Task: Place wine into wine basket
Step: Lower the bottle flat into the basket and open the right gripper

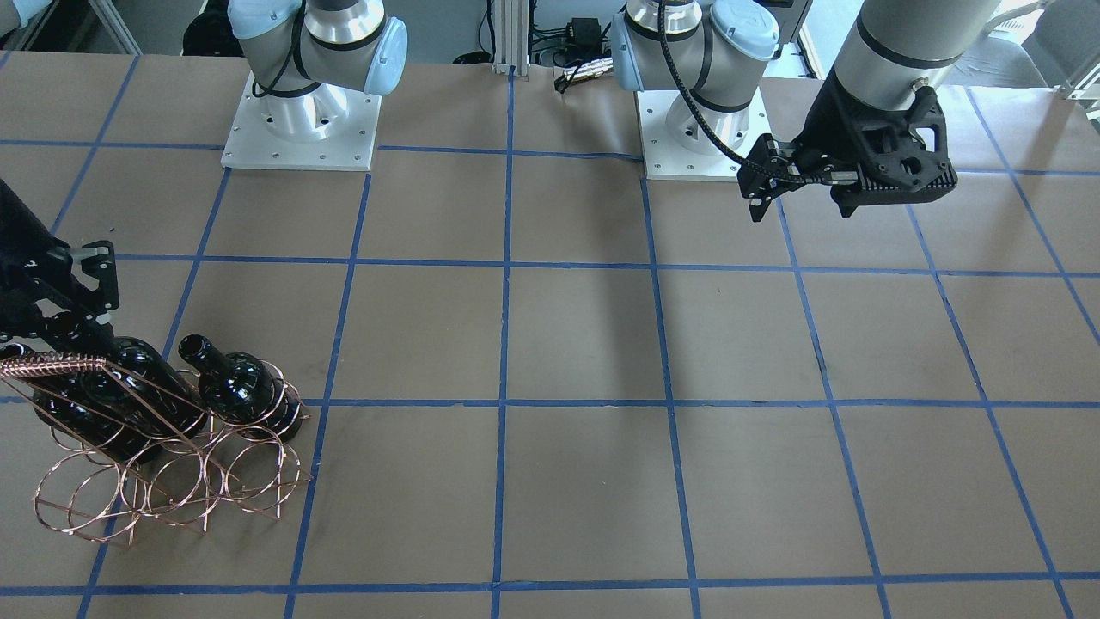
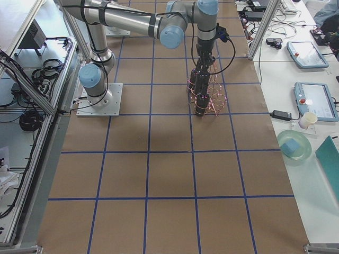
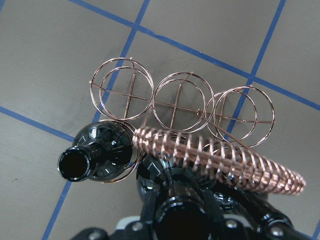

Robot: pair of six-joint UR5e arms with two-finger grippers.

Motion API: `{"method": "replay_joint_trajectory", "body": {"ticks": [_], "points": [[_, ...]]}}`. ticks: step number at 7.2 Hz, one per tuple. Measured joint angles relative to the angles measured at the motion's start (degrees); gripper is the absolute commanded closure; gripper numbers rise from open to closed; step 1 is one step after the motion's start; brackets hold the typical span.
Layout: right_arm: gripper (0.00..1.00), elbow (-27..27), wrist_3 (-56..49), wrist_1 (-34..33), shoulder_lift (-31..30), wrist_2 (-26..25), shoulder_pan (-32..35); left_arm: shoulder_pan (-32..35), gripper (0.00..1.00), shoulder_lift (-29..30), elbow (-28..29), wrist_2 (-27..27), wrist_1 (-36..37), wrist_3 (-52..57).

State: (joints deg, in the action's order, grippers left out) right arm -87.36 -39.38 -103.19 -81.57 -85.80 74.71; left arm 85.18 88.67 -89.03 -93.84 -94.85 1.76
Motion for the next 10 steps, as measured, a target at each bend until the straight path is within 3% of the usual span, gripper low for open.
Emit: {"method": "replay_joint_trajectory", "body": {"ticks": [7, 8, 9, 10], "points": [[1.0, -3.4, -3.5, -3.2, 1.1, 1.6, -0.9, 1.1, 0.0, 0.9, -0.7, 2.0, 3.6, -0.1], [0.95, -4.1, -3.9, -3.7, 1.1, 1.7, -1.3, 1.4, 0.0, 0.7, -0.8, 2.4, 4.3, 0.8], [0.7, -4.5, -4.1, -3.9, 1.1, 1.6, -1.4, 1.6, 0.0, 0.4, -0.8, 2.5, 4.6, 1.8], [0.27, -4.9, -4.1, -3.9, 1.1, 1.4, -1.5, 1.8, 0.0, 0.1, -0.8, 2.6, 4.7, 2.4]]}}
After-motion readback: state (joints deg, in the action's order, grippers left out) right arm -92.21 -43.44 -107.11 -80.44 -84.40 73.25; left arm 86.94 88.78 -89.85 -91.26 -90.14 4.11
